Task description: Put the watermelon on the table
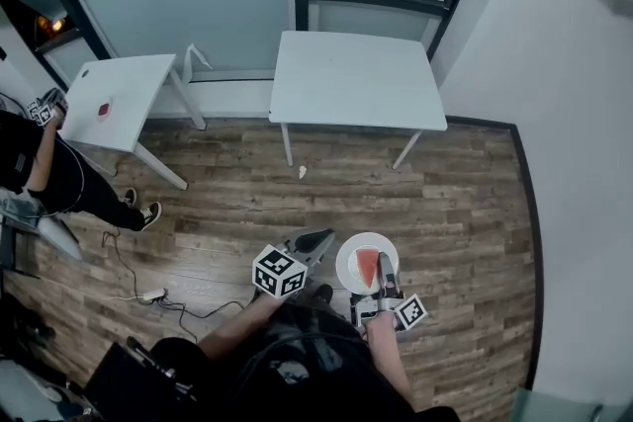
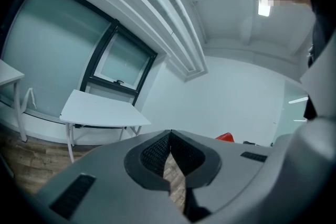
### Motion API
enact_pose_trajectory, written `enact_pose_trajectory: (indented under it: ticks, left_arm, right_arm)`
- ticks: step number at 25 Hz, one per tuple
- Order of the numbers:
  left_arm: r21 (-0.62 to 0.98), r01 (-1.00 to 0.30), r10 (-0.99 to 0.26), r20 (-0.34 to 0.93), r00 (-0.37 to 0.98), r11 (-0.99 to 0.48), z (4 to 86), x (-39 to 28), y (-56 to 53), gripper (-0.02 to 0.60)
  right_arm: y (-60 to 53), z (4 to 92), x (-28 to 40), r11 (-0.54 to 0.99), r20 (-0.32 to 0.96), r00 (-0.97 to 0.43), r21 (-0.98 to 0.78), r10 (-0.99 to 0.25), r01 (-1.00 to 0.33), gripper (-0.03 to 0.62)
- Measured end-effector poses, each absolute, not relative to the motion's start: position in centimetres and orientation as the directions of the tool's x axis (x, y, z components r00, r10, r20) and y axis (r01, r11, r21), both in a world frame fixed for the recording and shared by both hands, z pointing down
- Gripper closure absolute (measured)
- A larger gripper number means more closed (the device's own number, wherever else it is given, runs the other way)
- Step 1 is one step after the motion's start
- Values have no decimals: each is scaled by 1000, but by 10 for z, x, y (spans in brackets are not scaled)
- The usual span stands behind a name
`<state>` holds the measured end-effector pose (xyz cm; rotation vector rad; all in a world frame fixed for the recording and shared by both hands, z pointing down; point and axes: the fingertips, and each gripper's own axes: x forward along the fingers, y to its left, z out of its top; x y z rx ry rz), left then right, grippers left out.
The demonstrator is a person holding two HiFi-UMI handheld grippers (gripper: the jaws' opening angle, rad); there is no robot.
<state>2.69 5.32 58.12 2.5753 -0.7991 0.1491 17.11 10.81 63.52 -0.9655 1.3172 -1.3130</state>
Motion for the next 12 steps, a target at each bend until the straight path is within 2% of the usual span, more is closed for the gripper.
enact_pose_trajectory:
  ticks: [4,12]
  left_arm:
    - [382,-583,-524,258,812,-717,588,27,26,575]
    - [375,-528,-470,241,849,-762,589,46,-64,575]
  right_arm:
    - [81,649,179,57,-80,-174,-990,-982,131,546]
    - [-7,654,186,54,-72,-144,-990,-987,127,546]
